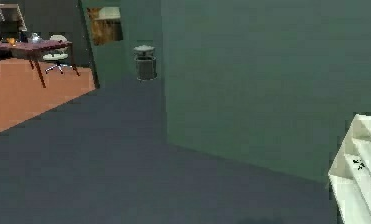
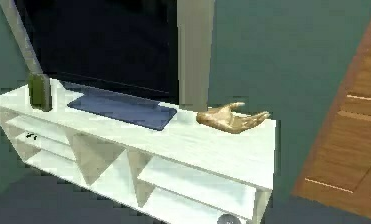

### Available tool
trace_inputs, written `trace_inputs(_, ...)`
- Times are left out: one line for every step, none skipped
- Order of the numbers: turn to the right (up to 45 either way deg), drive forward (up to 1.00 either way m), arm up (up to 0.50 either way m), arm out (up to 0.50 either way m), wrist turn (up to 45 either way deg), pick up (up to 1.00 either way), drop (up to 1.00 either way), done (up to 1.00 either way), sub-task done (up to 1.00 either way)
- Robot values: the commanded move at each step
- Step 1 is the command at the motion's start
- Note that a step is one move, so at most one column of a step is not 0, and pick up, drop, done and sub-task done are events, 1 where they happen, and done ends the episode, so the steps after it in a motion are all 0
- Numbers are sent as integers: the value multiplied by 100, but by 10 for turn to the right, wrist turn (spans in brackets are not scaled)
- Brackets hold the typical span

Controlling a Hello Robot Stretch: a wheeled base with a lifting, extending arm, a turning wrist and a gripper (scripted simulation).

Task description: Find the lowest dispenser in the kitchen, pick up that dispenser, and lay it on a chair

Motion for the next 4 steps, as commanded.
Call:
trace_inputs(-390,0,0,0,0,0,0,0,0)
trace_inputs(0,100,0,0,0,0,0,0,0)
trace_inputs(0,100,0,0,0,0,0,0,0)
trace_inputs(-30,0,0,0,0,0,0,0,0)
